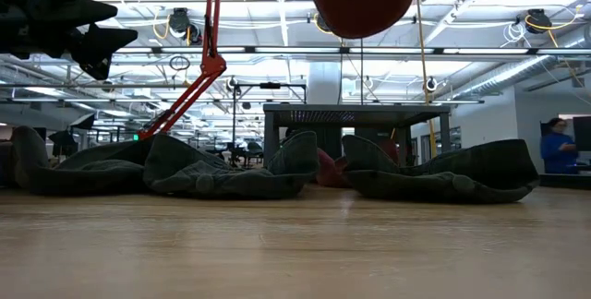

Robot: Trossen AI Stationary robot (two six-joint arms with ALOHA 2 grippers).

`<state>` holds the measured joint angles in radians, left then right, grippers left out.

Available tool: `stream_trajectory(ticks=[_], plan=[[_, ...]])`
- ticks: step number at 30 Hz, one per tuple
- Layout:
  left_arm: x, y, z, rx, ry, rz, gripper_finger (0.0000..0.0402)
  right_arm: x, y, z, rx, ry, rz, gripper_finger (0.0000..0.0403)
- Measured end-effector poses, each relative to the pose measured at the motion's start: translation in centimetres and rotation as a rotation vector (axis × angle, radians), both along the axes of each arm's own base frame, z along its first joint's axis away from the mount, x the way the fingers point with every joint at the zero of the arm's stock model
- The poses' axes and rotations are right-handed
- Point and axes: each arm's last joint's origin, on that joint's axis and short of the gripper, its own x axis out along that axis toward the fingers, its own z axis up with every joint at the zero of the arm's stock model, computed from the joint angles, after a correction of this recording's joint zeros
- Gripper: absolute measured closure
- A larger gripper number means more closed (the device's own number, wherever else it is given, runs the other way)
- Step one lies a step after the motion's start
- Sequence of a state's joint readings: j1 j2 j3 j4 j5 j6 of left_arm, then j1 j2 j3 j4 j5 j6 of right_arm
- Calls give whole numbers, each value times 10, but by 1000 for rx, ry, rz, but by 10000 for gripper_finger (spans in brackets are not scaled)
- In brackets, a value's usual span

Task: Pick & Place hat
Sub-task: Put the bottom right cap on the shelf

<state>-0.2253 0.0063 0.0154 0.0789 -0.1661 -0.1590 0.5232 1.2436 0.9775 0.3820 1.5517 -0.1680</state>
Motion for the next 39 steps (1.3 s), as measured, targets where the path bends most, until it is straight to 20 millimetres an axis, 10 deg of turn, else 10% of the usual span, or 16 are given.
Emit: stream_trajectory(ticks=[26, 39], plan=[[-9, 2, 42, -273, -271, -47, 195, 0, 0, 4, -25, 44, -18, 395], [30, -13, 107, -100, -138, -28, 195, -6, 6, 19, 41, -67, 16, 395]])
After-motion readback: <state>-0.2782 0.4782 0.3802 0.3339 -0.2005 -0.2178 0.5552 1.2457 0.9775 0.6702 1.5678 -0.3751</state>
